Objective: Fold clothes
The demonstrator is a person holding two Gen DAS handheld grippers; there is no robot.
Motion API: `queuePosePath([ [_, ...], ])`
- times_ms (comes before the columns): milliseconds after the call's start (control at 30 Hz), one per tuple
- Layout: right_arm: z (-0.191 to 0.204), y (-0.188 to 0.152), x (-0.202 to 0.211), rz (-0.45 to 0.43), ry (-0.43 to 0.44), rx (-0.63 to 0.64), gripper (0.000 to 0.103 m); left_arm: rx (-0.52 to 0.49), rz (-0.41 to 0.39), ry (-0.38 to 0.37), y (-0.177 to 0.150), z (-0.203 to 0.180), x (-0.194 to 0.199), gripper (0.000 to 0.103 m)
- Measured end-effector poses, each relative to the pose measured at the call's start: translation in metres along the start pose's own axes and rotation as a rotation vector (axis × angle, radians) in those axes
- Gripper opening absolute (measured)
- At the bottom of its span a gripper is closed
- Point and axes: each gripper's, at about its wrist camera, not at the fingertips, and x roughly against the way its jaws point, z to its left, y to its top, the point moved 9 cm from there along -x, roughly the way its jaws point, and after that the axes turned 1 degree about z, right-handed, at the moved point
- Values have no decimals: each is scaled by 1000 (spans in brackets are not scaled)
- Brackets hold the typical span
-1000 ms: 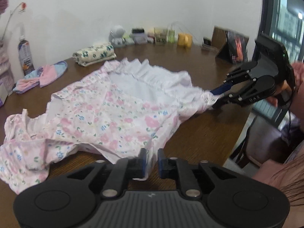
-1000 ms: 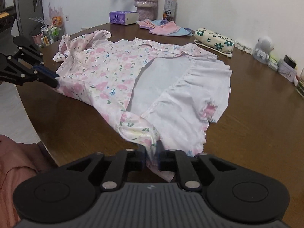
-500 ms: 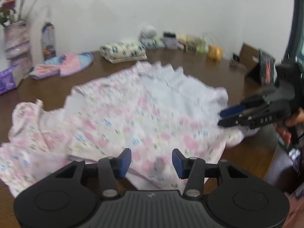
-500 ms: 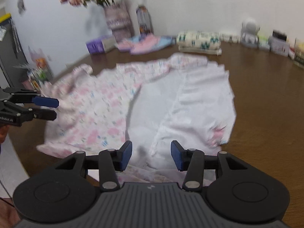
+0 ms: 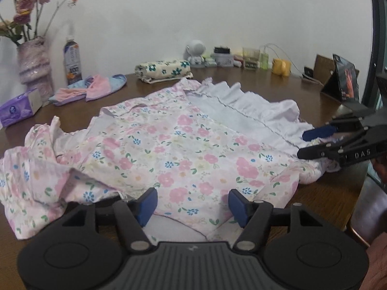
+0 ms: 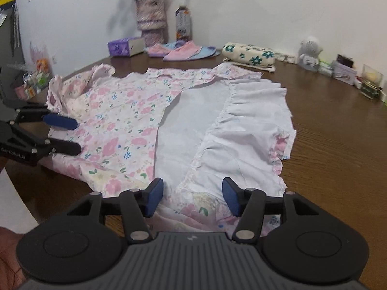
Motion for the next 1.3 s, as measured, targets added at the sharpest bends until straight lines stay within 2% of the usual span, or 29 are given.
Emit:
queuePosePath([
  [167,1,0,-2,-50,-28,-30,63,74,-26,-13,4,5,2,64],
  [267,-2,4,-1,-49,-10,-70,63,124,-94,4,14,16,16,65],
  [367,-11,16,10,-106,-20,-113,64,168,-149,69,26,36,31,73],
  [500,-15,42,7,-138,-88,-65,65,241,-195,166,34,72,49,73],
  [567,-16,52,-1,-138,-92,-50,65,289,-210,220,32,93,59,73],
  [700,-17,65,-26,-106,-88,-31,66,382,-199,374,13,139,74,73],
  [767,-18,68,-40,-80,-98,-12,67,411,-159,438,1,160,76,73],
  [833,-20,70,-52,-58,-108,-1,67,421,-101,456,-10,173,71,73],
  [900,-23,69,-62,-33,-117,-3,67,404,-62,431,-15,177,64,73],
  [1000,-28,64,-74,8,-124,-17,67,346,-15,364,-13,173,45,69],
  [1033,-30,62,-78,21,-122,-23,67,324,6,344,-12,172,38,64],
  [1100,-33,61,-80,23,-111,-36,67,261,33,333,-7,171,27,60],
  [1200,-38,63,-84,24,-101,-51,68,207,55,320,3,170,12,45],
  [1267,-42,67,-89,21,-103,-55,68,199,66,317,9,176,2,28],
  [1300,-44,68,-91,20,-104,-57,68,200,72,323,12,180,-4,26],
])
